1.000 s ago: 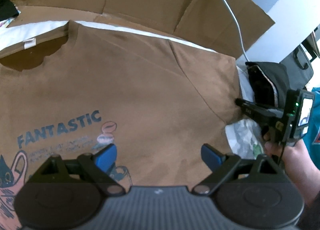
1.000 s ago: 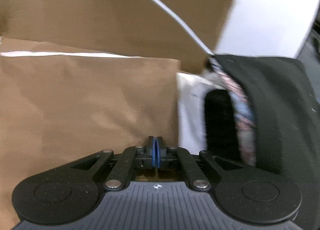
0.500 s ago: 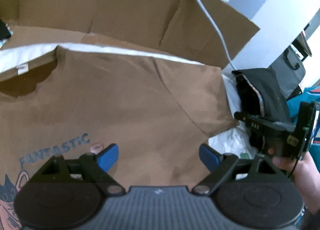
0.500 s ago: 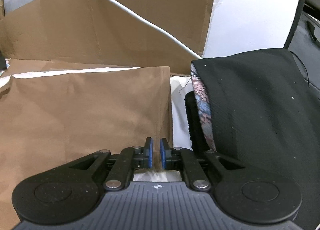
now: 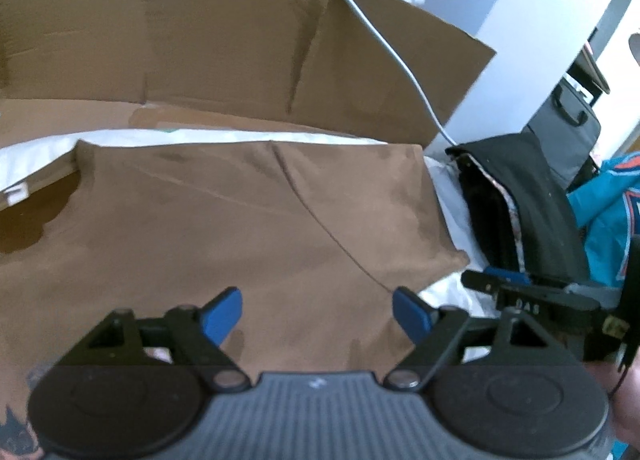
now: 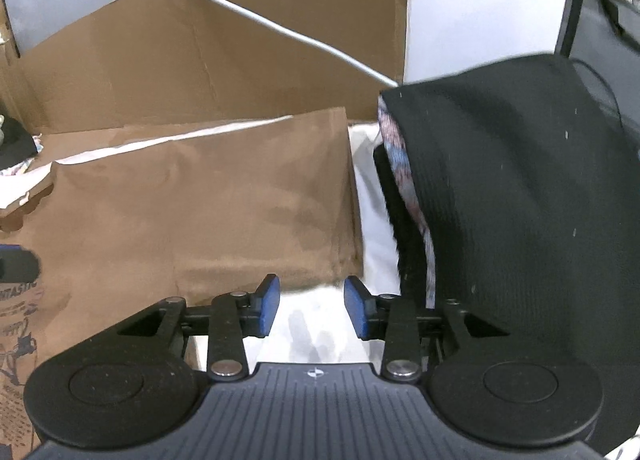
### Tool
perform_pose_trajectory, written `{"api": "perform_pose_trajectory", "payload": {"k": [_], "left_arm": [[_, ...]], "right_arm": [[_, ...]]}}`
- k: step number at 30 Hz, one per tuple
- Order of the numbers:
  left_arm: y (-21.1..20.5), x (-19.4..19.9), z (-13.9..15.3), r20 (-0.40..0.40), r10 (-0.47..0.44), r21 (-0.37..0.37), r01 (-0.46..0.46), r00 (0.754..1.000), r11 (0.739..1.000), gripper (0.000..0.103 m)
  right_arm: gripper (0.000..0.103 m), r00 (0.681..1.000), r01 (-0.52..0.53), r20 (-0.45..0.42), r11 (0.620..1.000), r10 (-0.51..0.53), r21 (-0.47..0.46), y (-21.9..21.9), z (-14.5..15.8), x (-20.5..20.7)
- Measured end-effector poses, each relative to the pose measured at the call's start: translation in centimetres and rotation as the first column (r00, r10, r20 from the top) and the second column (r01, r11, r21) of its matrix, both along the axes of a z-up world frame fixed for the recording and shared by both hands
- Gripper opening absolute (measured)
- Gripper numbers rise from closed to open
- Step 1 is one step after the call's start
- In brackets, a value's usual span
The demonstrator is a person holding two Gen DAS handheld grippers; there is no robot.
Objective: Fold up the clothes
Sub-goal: 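Lift the side edge with the right gripper and fold it over the shirt body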
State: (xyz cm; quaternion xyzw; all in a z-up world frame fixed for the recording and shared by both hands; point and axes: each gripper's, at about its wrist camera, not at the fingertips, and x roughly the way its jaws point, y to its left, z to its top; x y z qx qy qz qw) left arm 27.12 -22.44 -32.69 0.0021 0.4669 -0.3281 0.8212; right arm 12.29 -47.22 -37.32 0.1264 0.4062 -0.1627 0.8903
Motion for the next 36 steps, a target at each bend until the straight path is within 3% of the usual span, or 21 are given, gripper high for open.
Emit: {"api": "perform_pose_trajectory", "payload": {"k": [2, 5, 10, 14, 22, 23, 25, 27, 32, 36], "left_arm": [[-0.7, 0.2, -0.5, 0.0, -0.024, 0.003, 0.024, 1.0, 1.0, 0.057], [-2.2, 0.1, -1.4, -0.004, -0.072, 0.003, 0.072, 0.997, 0.997, 0.043], [-4.3, -0.3, -3.2, -0.014, -0.117, 0.005, 0.117, 0.993, 0.993, 0.038], [-5.6, -0.3, -5.0, -0.036, -0.14, 0.025, 0.141, 0.989, 0.99, 0.036], [-6.3, -0.1, -6.1, -0.043, -0.146, 0.024, 0.147, 0.988, 0.989, 0.027], [-6.3, 0.0, -6.1, -0.043, -0.147, 0.022, 0.148, 0.988, 0.989, 0.026], [-6.4, 0.0, -6.1, -0.044, -0.152, 0.017, 0.153, 0.987, 0.988, 0.024], [-6.4, -0.1, -6.2, -0.038, -0.157, 0.021, 0.158, 0.987, 0.987, 0.024], [-6.7, 0.0, -6.3, -0.029, -0.164, 0.035, 0.165, 0.986, 0.986, 0.024], [-6.7, 0.0, -6.4, -0.031, -0.162, 0.036, 0.163, 0.986, 0.986, 0.023]], "right_arm": [[0.043, 1.0, 0.021, 0.011, 1.0, -0.022, 0.02, -0.2, -0.3, -0.4], [0.043, 0.996, 0.072, 0.042, 0.993, -0.076, 0.095, -1.3, -0.7, -0.8], [0.043, 0.984, 0.136, 0.084, 0.971, -0.155, 0.199, -2.4, -1.4, -0.7], [0.042, 0.975, 0.187, 0.071, 0.95, -0.211, 0.252, -2.9, -2.6, 0.1], [0.04, 0.959, 0.258, 0.043, 0.922, -0.282, 0.288, -3.6, -4.6, 1.8], [0.039, 0.956, 0.263, 0.046, 0.919, -0.289, 0.292, -3.7, -4.6, 1.9], [0.018, 0.954, 0.267, 0.051, 0.915, -0.295, 0.302, -4.1, -4.6, 2.2], [0.008, 0.951, 0.269, 0.059, 0.909, -0.302, 0.318, -4.4, -4.4, 2.4], [0.006, 0.934, 0.276, 0.126, 0.9, -0.334, 0.339, -4.8, -3.0, 1.6], [0.012, 0.937, 0.282, 0.09, 0.882, -0.338, 0.379, -5.1, -3.9, 1.6]]}}
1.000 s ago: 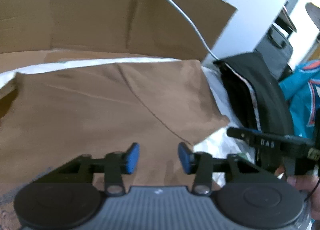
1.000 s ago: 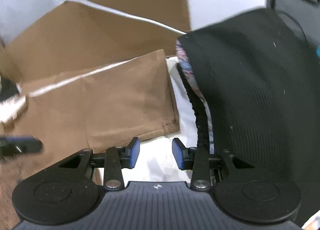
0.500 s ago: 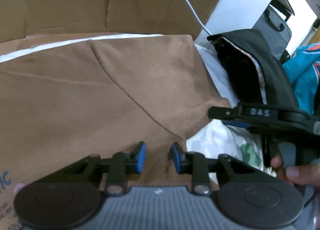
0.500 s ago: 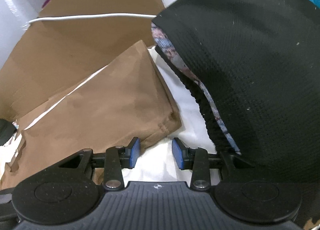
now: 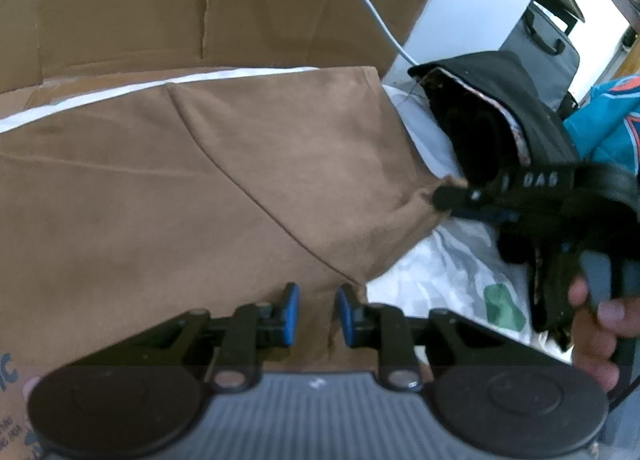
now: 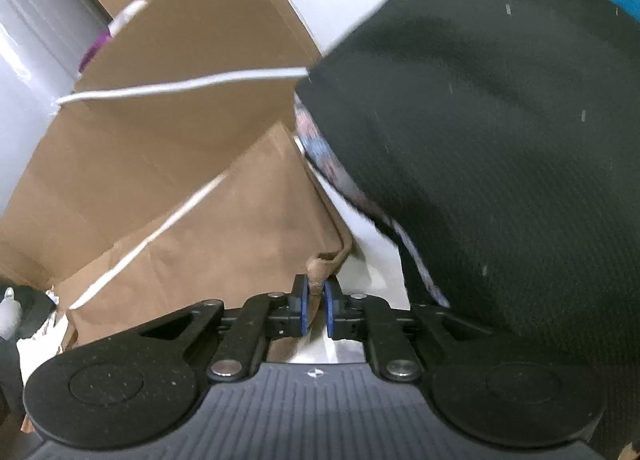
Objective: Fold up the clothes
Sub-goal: 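Lift the side edge with the right gripper and fold it over the shirt body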
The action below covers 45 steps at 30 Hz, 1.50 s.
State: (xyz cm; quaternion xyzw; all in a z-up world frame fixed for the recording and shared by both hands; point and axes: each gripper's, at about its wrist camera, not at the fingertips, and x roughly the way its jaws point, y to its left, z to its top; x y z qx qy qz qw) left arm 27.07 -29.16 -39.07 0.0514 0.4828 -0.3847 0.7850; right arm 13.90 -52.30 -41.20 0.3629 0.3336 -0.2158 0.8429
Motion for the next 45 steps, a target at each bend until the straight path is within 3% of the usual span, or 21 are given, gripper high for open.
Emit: {"api": "perform_pose_trajectory", "payload": {"k": [3, 8, 12, 14, 15, 19, 23, 32, 45], "left_arm": [[-0.2, 0.0, -0.1, 0.003, -0.003, 0.004, 0.003, 1.0, 1.0, 0.022], [-0.3, 0.0, -0.1, 0.003, -0.007, 0.002, 0.007, 1.0, 1.0, 0.022], [-0.4, 0.0, 0.0, -0.004, -0.02, -0.001, 0.02, 1.0, 1.0, 0.013], [-0.6, -0.2, 0.3, 0.003, -0.047, 0.002, 0.047, 0.999, 0.999, 0.01], [-0.7, -0.4, 0.6, 0.013, -0.062, 0.003, 0.061, 0.998, 0.998, 0.01], [-1.0, -0.9, 1.2, 0.026, -0.095, -0.003, 0.095, 0.995, 0.995, 0.01], [-1.5, -1.1, 0.9, 0.03, -0.114, 0.009, 0.114, 0.993, 0.993, 0.01], [-1.9, -1.0, 0.2, 0.021, -0.107, 0.022, 0.107, 0.994, 0.994, 0.008], [-2.3, -0.3, -0.6, -0.016, -0.097, 0.009, 0.097, 0.995, 0.995, 0.007]], "right_arm": [[0.04, 1.0, -0.003, -0.01, 0.999, 0.003, 0.04, 0.2, -1.0, 0.1], [0.044, 1.0, 0.012, -0.017, 0.999, -0.012, 0.033, 0.5, -1.1, 1.4], [0.037, 0.997, 0.08, -0.019, 0.995, -0.079, 0.058, 0.1, -1.6, 1.8], [0.007, 0.993, 0.118, -0.024, 0.99, -0.117, 0.076, -0.4, -1.7, 1.7], [0.005, 0.992, 0.123, -0.021, 0.989, -0.121, 0.08, -0.6, -1.6, 1.6], [0.003, 0.996, 0.091, 0.018, 0.993, -0.092, 0.079, -0.7, -0.6, 1.7], [0.003, 0.996, 0.028, 0.083, 1.0, -0.029, 0.014, -0.2, 1.5, 2.2], [0.003, 0.99, -0.037, 0.133, 0.999, 0.041, -0.029, 0.9, 4.4, 1.7], [0.003, 0.959, -0.2, 0.209, 0.98, 0.193, 0.017, 2.4, 6.7, 1.2]]}}
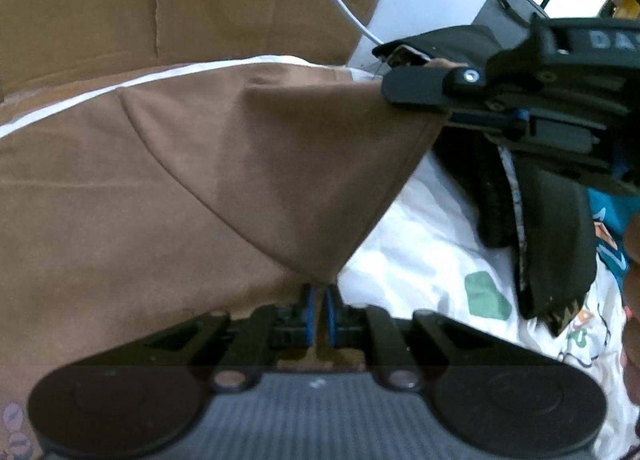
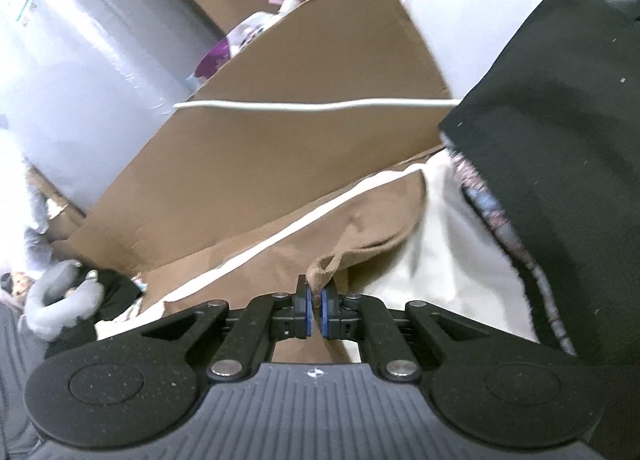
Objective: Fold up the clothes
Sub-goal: 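Lift the side edge with the right gripper and fold it over the shirt body, then lower the folded side onto the shirt and open the right gripper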
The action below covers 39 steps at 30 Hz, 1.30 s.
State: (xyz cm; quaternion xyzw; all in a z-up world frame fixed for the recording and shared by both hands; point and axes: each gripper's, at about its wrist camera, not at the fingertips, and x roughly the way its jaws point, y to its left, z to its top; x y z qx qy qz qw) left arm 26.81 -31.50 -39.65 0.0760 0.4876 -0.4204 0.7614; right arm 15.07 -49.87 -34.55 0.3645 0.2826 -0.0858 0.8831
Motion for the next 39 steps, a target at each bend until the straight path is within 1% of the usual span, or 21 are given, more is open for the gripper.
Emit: {"api": "perform_pose_trajectory", "payload": {"k": [5, 8, 12, 15, 16, 18, 20, 21, 25, 27, 31, 33, 36, 39], "left_arm": [[0.1, 0.5, -0.2, -0.039, 0.026, -0.006, -0.026, 0.999, 1.0, 0.008], [0.2, 0.6, -0.5, -0.059, 0.045, -0.014, -0.046, 0.997, 0.999, 0.008], [1.0, 0.9, -0.9, -0.107, 0.099, -0.049, -0.104, 0.989, 0.993, 0.008], [1.3, 1.2, -0.9, -0.143, 0.149, -0.053, -0.158, 0.978, 0.986, 0.008], [1.3, 1.2, -0.8, -0.156, 0.165, -0.05, -0.175, 0.974, 0.983, 0.008], [1.7, 1.7, -1.0, -0.21, 0.203, -0.056, -0.219, 0.956, 0.974, 0.008], [2.7, 2.4, -1.5, -0.308, 0.262, -0.076, -0.298, 0.915, 0.952, 0.008], [3.2, 2.6, -1.7, -0.337, 0.282, -0.079, -0.325, 0.898, 0.942, 0.008], [4.3, 2.4, -1.0, -0.361, 0.305, -0.079, -0.355, 0.881, 0.932, 0.008], [5.4, 2.3, -0.5, -0.38, 0.313, -0.098, -0.374, 0.87, 0.922, 0.008], [7.8, 2.0, 0.8, -0.394, 0.32, -0.126, -0.395, 0.862, 0.91, 0.009], [9.2, 1.7, 1.3, -0.4, 0.33, -0.139, -0.413, 0.855, 0.9, 0.012], [11.0, 1.4, 1.9, -0.387, 0.363, -0.144, -0.444, 0.848, 0.884, 0.013], [11.9, 1.5, 2.2, -0.378, 0.405, -0.157, -0.489, 0.832, 0.858, 0.013]], "right_arm": [[0.003, 0.998, -0.056, -0.006, 0.998, 0.056, 0.039, 1.0, 0.2, 0.0], [0.003, 0.996, -0.088, -0.016, 0.995, 0.088, 0.041, 1.8, 0.5, -0.2], [0.003, 0.995, -0.093, -0.032, 0.994, 0.095, 0.064, 2.4, 0.5, 0.0], [0.003, 0.993, -0.101, -0.048, 0.994, 0.103, 0.051, 2.8, 0.7, 0.0], [0.003, 0.993, -0.103, -0.053, 0.994, 0.105, 0.049, 2.9, 0.8, 0.0], [0.003, 0.993, -0.102, -0.058, 0.994, 0.105, 0.049, 3.0, 0.9, -0.1], [0.003, 0.992, -0.104, -0.063, 0.994, 0.106, 0.044, 3.2, 1.1, 0.0], [0.003, 0.992, -0.106, -0.065, 0.994, 0.109, 0.04, 3.4, 1.2, 0.0], [0.003, 0.989, -0.126, -0.074, 0.992, 0.127, 0.02, 4.0, 1.4, 0.1], [0.003, 0.988, -0.136, -0.078, 0.991, 0.136, 0.016, 4.3, 1.4, 0.1], [0.004, 0.982, -0.167, -0.095, 0.986, 0.165, -0.01, 5.5, 1.2, 0.4], [0.005, 0.977, -0.189, -0.11, 0.981, 0.184, -0.04, 6.4, 1.0, 0.5], [0.006, 0.966, -0.232, -0.143, 0.967, 0.217, -0.102, 8.0, 0.5, 0.6], [0.006, 0.952, -0.278, -0.178, 0.948, 0.25, -0.155, 9.6, 0.1, 0.6]]}}
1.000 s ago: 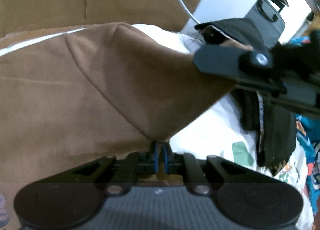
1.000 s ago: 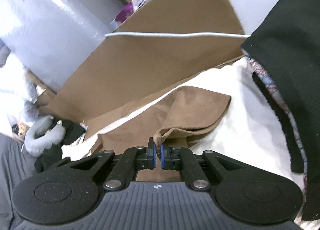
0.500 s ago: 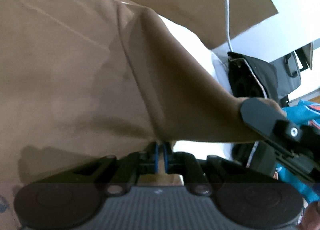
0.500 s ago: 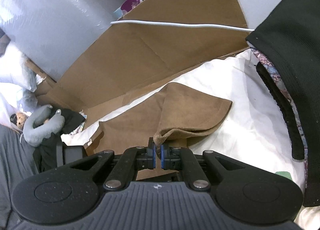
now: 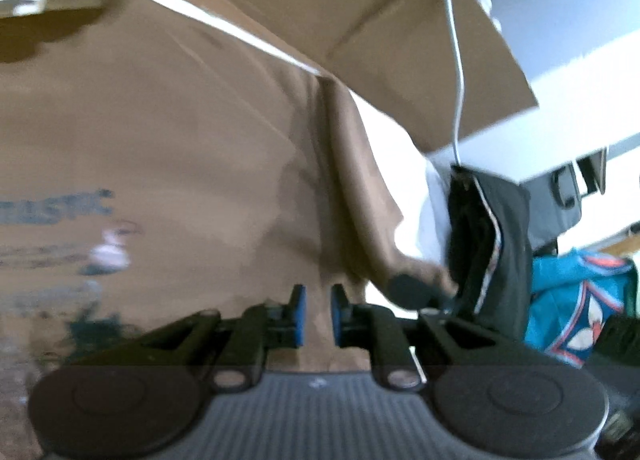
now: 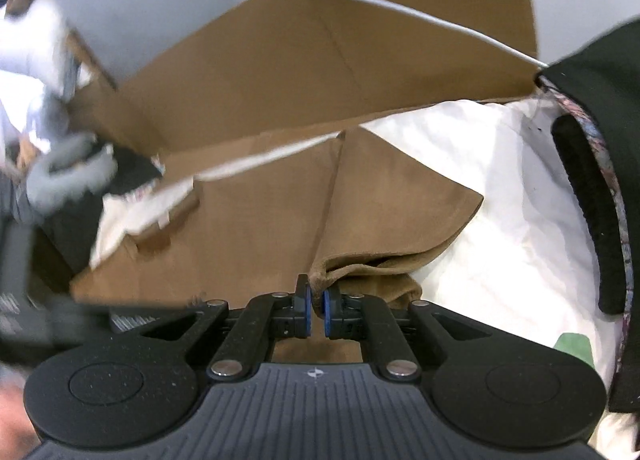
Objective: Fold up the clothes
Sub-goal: 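Lower the folded side onto the shirt and open the right gripper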
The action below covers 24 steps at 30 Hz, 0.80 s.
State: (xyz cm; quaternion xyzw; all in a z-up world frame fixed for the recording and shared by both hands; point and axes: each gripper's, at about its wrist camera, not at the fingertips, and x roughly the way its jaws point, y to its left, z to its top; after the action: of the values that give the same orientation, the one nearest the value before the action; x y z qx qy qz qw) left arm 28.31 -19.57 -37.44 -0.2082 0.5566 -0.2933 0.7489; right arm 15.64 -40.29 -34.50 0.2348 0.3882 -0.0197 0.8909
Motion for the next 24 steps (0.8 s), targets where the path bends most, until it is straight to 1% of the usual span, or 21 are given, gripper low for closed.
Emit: {"api": "perform_pose_trajectory", "payload": {"k": [6, 7, 10, 12, 14, 17, 18, 21, 24], "left_arm": [[1.1, 1.0, -0.2, -0.013, 0.058, -0.013, -0.058, 0.998, 0.998, 0.014], [1.3, 1.1, -0.3, -0.019, 0.068, -0.014, -0.069, 0.997, 0.998, 0.014], [2.0, 1.2, -0.5, -0.031, 0.08, -0.01, -0.081, 0.996, 0.997, 0.014], [2.1, 1.0, -0.5, -0.026, 0.072, -0.004, -0.072, 0.997, 0.997, 0.014], [3.2, 0.6, -0.1, -0.018, 0.061, 0.001, -0.061, 0.998, 0.998, 0.014], [3.1, 0.5, 0.0, -0.005, 0.048, 0.004, -0.048, 0.999, 0.999, 0.014], [3.0, 0.5, 0.0, -0.002, 0.044, 0.006, -0.044, 0.999, 0.999, 0.014], [2.7, 0.5, -0.1, 0.004, 0.035, 0.013, -0.035, 0.999, 0.999, 0.014], [2.3, 0.5, -0.2, 0.005, 0.023, 0.021, -0.023, 1.0, 1.0, 0.014]], "right_arm": [[0.007, 0.998, -0.06, -0.028, 0.997, 0.058, -0.042, 1.9, -0.8, 0.2], [0.009, 0.997, -0.071, -0.034, 0.997, 0.07, -0.041, 2.1, -0.9, 0.2], [0.01, 0.993, -0.104, -0.051, 0.994, 0.102, -0.039, 2.9, -1.3, 0.3], [0.01, 0.991, -0.124, -0.057, 0.992, 0.121, -0.037, 3.3, -1.5, 0.2], [0.01, 0.99, -0.132, -0.06, 0.991, 0.13, -0.036, 3.3, -1.6, 0.0], [0.012, 0.993, -0.104, -0.057, 0.994, 0.103, -0.023, 2.4, -1.6, -0.5], [0.014, 0.995, -0.088, -0.055, 0.996, 0.087, -0.015, 2.0, -1.6, -0.6], [0.027, 0.998, -0.051, -0.044, 0.999, 0.05, -0.005, 0.7, -1.5, -1.2], [0.031, 0.998, -0.034, -0.056, 0.999, 0.031, -0.04, -0.2, -1.3, -1.2]]}}
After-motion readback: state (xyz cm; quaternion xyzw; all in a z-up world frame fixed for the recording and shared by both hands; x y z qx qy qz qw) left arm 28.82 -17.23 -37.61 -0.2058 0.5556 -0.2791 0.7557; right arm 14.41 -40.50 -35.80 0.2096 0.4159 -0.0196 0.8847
